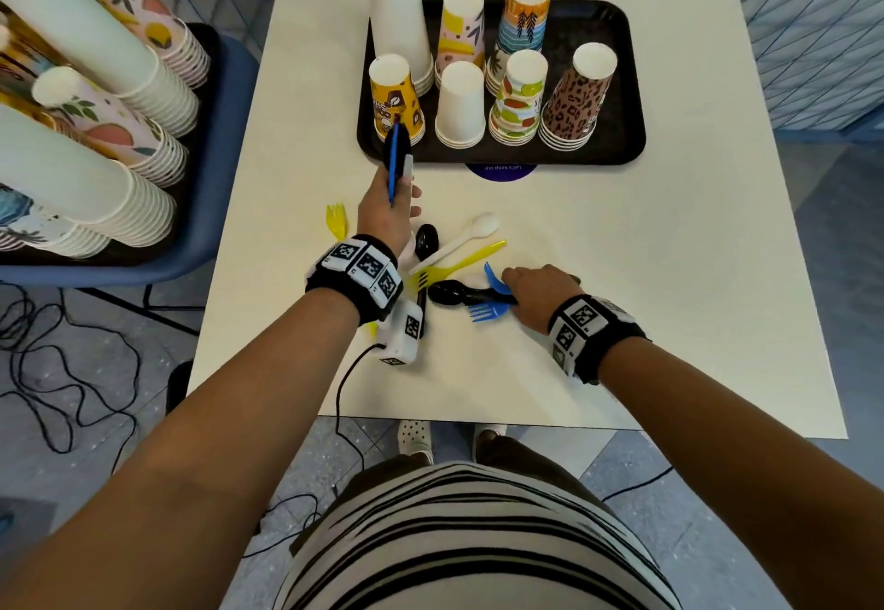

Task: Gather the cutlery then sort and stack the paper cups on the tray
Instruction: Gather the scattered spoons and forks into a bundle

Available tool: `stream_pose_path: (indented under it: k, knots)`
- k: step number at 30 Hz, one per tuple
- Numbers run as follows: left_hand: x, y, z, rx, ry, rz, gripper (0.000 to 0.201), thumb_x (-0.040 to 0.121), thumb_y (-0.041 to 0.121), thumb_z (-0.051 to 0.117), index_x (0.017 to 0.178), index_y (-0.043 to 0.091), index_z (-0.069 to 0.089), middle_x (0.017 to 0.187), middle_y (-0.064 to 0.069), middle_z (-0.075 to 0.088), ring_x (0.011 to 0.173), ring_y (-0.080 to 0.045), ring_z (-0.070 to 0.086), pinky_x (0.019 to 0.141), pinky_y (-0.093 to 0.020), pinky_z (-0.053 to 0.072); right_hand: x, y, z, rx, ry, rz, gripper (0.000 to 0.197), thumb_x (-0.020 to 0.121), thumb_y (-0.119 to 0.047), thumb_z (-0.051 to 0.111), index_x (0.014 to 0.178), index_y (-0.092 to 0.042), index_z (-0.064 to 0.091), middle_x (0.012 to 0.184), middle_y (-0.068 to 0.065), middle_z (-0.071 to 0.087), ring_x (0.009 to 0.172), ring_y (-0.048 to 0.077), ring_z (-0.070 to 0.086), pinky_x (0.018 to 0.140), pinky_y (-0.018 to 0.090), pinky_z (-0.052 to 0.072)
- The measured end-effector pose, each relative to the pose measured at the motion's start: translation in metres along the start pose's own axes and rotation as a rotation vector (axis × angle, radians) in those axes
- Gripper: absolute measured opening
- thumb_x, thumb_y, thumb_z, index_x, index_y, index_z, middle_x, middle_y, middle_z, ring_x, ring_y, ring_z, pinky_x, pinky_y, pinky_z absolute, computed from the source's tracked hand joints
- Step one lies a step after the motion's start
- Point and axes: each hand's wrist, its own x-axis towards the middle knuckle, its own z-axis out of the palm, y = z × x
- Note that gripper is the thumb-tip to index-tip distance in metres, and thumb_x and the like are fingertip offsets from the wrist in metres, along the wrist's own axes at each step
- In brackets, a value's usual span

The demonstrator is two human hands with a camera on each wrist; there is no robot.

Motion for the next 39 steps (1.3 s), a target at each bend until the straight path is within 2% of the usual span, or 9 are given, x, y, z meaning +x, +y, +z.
stream_pose_path:
  k: [4, 7, 11, 13, 18, 22, 28, 33, 39]
  knots:
    - [0.004, 0.000, -0.006, -0.128, 0.082, -0.069, 0.013, 0.100, 0.020, 0.034, 0.105, 0.024, 0.045, 0.071, 0.002, 0.052, 0.056, -0.005, 0.055, 0.062, -0.024, 0.049, -0.005, 0.001, -0.006, 0.074, -0.004, 0.044, 0.026, 0.094, -0.010, 0.035, 0.118, -0.010, 0.043, 0.112, 0.010, 0.061, 0.084, 0.027, 0.046, 0.074, 0.027, 0.025]
    - [0.009, 0.000, -0.015, -0.067, 0.111, -0.118, 0.011, 0.099, 0.019, 0.038, 0.095, 0.019, 0.048, 0.068, 0.002, 0.052, 0.054, -0.013, 0.051, 0.058, -0.027, 0.044, 0.000, 0.003, -0.014, 0.059, 0.033, 0.020, 0.026, 0.094, -0.013, 0.036, 0.118, -0.013, 0.044, 0.106, 0.011, 0.064, 0.093, 0.033, 0.057, 0.075, 0.030, 0.031]
    - [0.017, -0.011, -0.032, 0.188, 0.111, -0.184, 0.025, 0.089, 0.018, 0.058, 0.111, 0.006, 0.060, 0.101, -0.013, 0.066, 0.089, -0.029, 0.063, 0.085, -0.033, 0.050, 0.015, 0.000, -0.031, 0.055, 0.106, -0.041, 0.024, 0.093, -0.017, 0.039, 0.115, -0.014, 0.049, 0.104, 0.011, 0.066, 0.097, 0.033, 0.059, 0.085, 0.033, 0.037]
    - [0.022, -0.015, -0.040, 0.284, 0.121, -0.242, 0.028, 0.089, 0.021, 0.058, 0.106, 0.000, 0.064, 0.108, -0.021, 0.066, 0.100, -0.035, 0.062, 0.090, -0.040, 0.050, 0.024, -0.004, -0.036, 0.099, 0.124, -0.076, 0.028, 0.092, -0.018, 0.042, 0.119, -0.015, 0.050, 0.111, 0.009, 0.063, 0.103, 0.032, 0.057, 0.090, 0.034, 0.036]
    - [0.017, -0.017, -0.048, 0.657, -0.023, -0.267, 0.037, 0.095, 0.028, 0.046, 0.110, -0.003, 0.058, 0.113, -0.024, 0.062, 0.107, -0.039, 0.056, 0.087, -0.038, 0.042, 0.047, -0.013, -0.032, 0.122, 0.114, -0.190, 0.039, 0.092, -0.018, 0.047, 0.131, -0.019, 0.047, 0.140, 0.002, 0.040, 0.113, 0.028, 0.051, 0.099, 0.035, 0.033]
    - [0.005, -0.028, -0.041, 0.810, -0.174, -0.178, 0.032, 0.090, 0.025, 0.057, 0.112, 0.001, 0.055, 0.110, -0.024, 0.061, 0.101, -0.039, 0.058, 0.076, -0.036, 0.041, 0.057, -0.015, -0.023, 0.094, 0.080, -0.181, 0.045, 0.093, -0.018, 0.046, 0.137, -0.023, 0.039, 0.151, -0.002, 0.027, 0.124, 0.023, 0.046, 0.102, 0.035, 0.031]
    - [-0.002, -0.035, -0.032, 0.987, -0.232, -0.195, 0.039, 0.090, 0.023, 0.057, 0.121, 0.001, 0.048, 0.122, -0.022, 0.052, 0.111, -0.039, 0.053, 0.090, -0.043, 0.043, 0.058, -0.016, -0.019, 0.008, 0.105, -0.158, 0.044, 0.094, -0.016, 0.043, 0.137, -0.021, 0.035, 0.132, 0.003, 0.046, 0.110, 0.027, 0.056, 0.096, 0.037, 0.033]
    - [0.001, -0.033, -0.024, 1.016, -0.233, -0.201, 0.023, 0.092, 0.012, 0.047, 0.110, 0.001, 0.055, 0.113, -0.021, 0.060, 0.101, -0.039, 0.060, 0.077, -0.039, 0.046, 0.061, -0.017, -0.019, 0.015, 0.065, -0.086, 0.034, 0.092, -0.014, 0.042, 0.126, -0.016, 0.045, 0.119, 0.006, 0.053, 0.107, 0.027, 0.057, 0.096, 0.036, 0.034]
    - [0.003, -0.025, -0.020, 0.979, -0.261, -0.176, 0.029, 0.092, 0.022, 0.048, 0.109, 0.000, 0.055, 0.111, -0.021, 0.059, 0.096, -0.038, 0.060, 0.071, -0.035, 0.044, 0.058, -0.018, -0.021, -0.139, 0.068, -0.090, 0.024, 0.090, -0.021, 0.047, 0.111, -0.013, 0.056, 0.112, 0.006, 0.059, 0.108, 0.026, 0.054, 0.093, 0.036, 0.036]
